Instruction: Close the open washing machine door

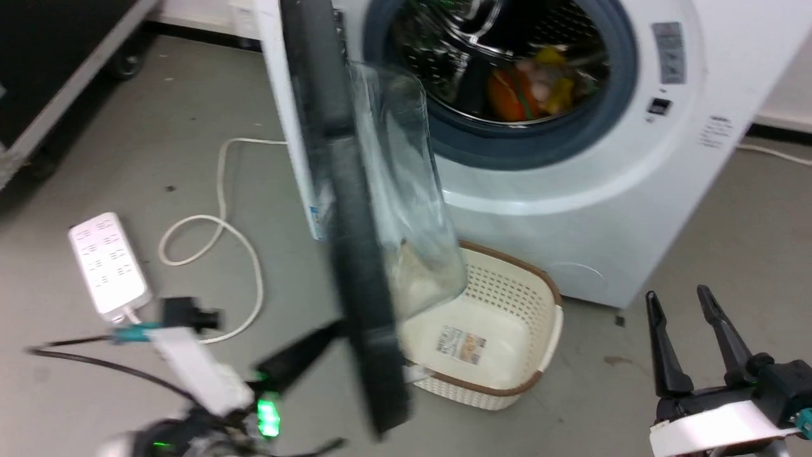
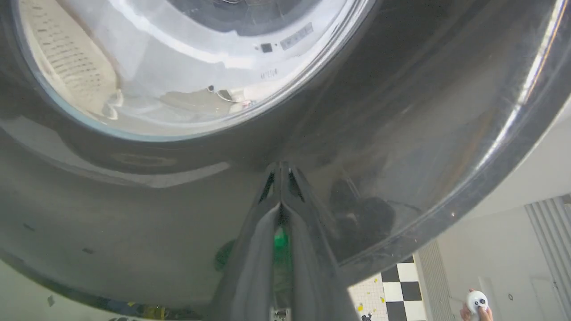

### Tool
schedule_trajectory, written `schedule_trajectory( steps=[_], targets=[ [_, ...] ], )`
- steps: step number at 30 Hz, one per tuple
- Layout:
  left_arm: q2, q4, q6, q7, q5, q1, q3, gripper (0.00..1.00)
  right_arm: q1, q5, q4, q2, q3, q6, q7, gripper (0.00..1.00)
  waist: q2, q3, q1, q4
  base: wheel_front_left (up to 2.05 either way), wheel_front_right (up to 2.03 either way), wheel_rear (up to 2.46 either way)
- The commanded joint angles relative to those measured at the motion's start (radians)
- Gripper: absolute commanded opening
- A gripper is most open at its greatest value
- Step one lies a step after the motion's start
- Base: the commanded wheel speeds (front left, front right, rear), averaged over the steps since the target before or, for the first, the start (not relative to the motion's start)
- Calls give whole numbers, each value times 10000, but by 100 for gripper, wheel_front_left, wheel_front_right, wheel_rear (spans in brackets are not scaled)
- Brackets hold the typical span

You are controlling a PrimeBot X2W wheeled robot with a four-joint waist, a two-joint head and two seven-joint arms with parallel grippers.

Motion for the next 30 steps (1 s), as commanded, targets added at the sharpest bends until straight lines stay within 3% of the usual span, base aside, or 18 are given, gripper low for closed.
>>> schedule_trajectory(
  steps=[1, 6, 12, 21, 25, 30],
  targets=[
    [-76, 33, -197, -499, -122, 153, -722, 0, -58, -60, -51, 23, -71, 8, -44, 100, -1, 240, 1, -448, 0, 0, 0],
    [-78, 685, -339, -2629, -449, -60, -2736, 0, -314, -1, -83, -8, -53, 8, -44, 100, -1, 641, 1, -1364, 0, 0, 0],
    [-78, 2132, -522, -5613, -1011, -1288, -4087, 0, -569, 118, -95, 5, 109, 8, -44, 100, -1, 1218, 1, -2750, 0, 0, 0],
    [-79, 3941, -1008, -8896, -2366, -3652, -5000, 0, -812, 382, 28, 80, 303, 8, -44, 100, -1, 2064, 1, -4606, 0, 0, 0],
    [-79, 4687, -1140, -10168, -2707, -4608, -5060, 0, -870, 458, 74, 120, 426, 8, -44, 100, -1, 2161, 1, -4969, 0, 0, 0],
    [-79, 5036, -1182, -10970, -2957, -5167, -5273, 0, -858, 474, 72, 154, 434, 8, -44, 100, -1, 2070, 1, -4861, 0, 0, 0]
  ],
)
